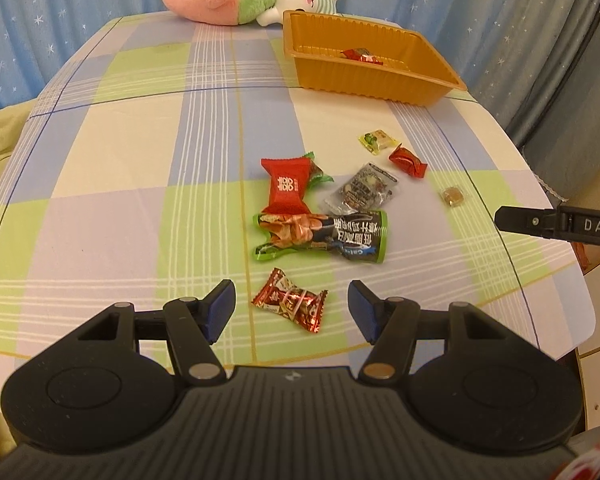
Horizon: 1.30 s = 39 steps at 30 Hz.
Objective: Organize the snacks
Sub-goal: 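Move both tools back toward the remaining candies on the table, then grasp the striped red-brown candy with the left tool while the right tool grasps the small clear gold candy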
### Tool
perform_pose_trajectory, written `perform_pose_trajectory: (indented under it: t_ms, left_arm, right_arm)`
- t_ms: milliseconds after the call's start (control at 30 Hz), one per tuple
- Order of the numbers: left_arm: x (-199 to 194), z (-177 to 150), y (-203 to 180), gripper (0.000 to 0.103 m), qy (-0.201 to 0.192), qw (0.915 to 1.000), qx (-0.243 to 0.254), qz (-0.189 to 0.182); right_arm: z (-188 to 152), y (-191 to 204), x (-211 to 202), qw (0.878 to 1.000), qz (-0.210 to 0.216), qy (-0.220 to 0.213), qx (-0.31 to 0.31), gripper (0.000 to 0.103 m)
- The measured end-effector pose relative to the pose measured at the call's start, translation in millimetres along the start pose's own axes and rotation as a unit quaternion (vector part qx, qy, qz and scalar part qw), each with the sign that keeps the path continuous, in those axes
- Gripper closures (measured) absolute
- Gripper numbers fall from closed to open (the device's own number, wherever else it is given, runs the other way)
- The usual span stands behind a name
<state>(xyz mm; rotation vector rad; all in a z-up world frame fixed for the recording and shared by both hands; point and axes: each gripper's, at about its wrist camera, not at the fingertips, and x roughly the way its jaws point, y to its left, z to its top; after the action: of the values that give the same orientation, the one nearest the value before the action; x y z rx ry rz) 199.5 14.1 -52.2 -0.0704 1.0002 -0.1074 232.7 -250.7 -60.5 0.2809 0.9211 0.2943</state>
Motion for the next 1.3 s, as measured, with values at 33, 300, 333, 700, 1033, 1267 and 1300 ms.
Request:
perform_pose_trajectory:
  t_ms: [33, 300, 333, 700, 1033, 1267, 1300]
  left_arm:
    - [1, -1, -1, 0.044, 0.0, 1.0, -0.001, 0.001]
    - [12, -8, -6, 0.044, 0.001, 0.9998, -0.013, 0.013]
    - [14, -9, -6, 0.045, 0.0, 0.9998, -0.015, 0.015]
    - [32, -17, -13, 0.054, -0.001, 0.9981, -0.059, 0.018]
    - [50, -14, -11, 0.064, 0.005, 0.993, -0.116, 0.024]
    - [60, -11, -11, 0.069, 0.009, 0.9903, -0.131, 0.046]
    - [61, -11, -12, 0.069, 0.009, 0.9902, -0.13, 0.05]
  right_arm:
    - [-1, 0, 0, 1.0, 0.0, 0.002, -0.003, 0.031]
    - [0, -6, 7, 1.0, 0.003, 0.014, -0.024, 0.031]
    - [0, -7, 9, 1.0, 0.003, 0.016, -0.027, 0.031]
    - [10, -30, 23, 0.999, 0.007, 0.032, -0.041, 0.031]
    - [23, -46, 33, 0.998, 0.015, 0.04, -0.048, 0.031]
    - [28, -53, 43, 0.997, 0.023, 0.049, -0.052, 0.031]
    - [29, -53, 44, 0.997, 0.024, 0.051, -0.053, 0.031]
